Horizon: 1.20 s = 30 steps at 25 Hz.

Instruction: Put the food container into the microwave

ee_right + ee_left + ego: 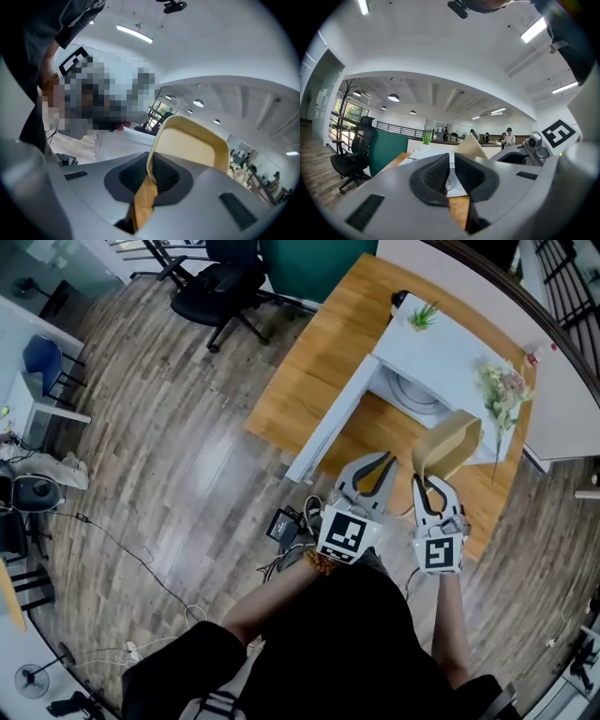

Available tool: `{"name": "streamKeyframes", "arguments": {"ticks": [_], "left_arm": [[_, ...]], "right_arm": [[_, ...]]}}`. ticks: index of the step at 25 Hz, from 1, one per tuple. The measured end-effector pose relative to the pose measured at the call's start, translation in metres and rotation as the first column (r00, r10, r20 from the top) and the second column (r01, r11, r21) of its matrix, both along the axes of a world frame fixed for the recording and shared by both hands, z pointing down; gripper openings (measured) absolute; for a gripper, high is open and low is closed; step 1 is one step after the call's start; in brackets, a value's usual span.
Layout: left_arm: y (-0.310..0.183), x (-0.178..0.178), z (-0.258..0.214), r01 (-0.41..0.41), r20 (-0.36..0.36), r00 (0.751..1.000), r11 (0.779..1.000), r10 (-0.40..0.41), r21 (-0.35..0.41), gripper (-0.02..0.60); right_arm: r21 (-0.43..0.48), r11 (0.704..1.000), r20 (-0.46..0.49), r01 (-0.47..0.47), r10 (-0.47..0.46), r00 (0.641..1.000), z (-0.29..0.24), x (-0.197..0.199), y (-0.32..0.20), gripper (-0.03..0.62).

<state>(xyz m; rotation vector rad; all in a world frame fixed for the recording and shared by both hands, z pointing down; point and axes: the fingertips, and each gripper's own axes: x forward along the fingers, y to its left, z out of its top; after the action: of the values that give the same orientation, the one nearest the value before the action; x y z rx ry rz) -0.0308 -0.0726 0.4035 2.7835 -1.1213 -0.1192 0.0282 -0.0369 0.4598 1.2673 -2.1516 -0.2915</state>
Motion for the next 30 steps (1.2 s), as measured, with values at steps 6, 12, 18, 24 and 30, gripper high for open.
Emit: {"name": "streamKeyframes", "arguments": {"ticks": [6, 12, 18, 24, 30], "left_arm": [[-0.014, 0.002, 0.006, 0.024, 0.022, 0.999, 1.000, -0.024, -0.013, 0.051], [-0.015, -0.003, 0.008, 0.135, 0.074, 0.988, 0.991, -0.135, -0.002, 0.051], [-0.013, 0.003, 0.022, 0.243, 0.099, 0.966, 0.970, -0.239, -0.022, 0.051], [-0.007, 0.017, 0.020, 0.291, 0.103, 0.952, 0.957, -0.289, -0.004, 0.051], [-0.001, 0.025, 0.023, 0.342, 0.101, 0.935, 0.940, -0.340, -0.002, 0.050]], "right_arm": [[0.007, 0.998, -0.010, 0.059, -0.058, 0.998, 0.001, -0.002, -0.012, 0.034], [-0.040, 0.984, -0.014, 0.175, -0.176, 0.984, 0.031, 0.001, -0.015, 0.035], [-0.073, 0.939, -0.095, 0.335, -0.341, 0.935, 0.052, 0.007, -0.004, 0.034], [-0.152, 0.884, -0.146, 0.442, -0.463, 0.874, 0.081, 0.019, 0.009, 0.034], [-0.246, 0.840, -0.168, 0.483, -0.528, 0.832, 0.112, 0.029, 0.009, 0.034]]}}
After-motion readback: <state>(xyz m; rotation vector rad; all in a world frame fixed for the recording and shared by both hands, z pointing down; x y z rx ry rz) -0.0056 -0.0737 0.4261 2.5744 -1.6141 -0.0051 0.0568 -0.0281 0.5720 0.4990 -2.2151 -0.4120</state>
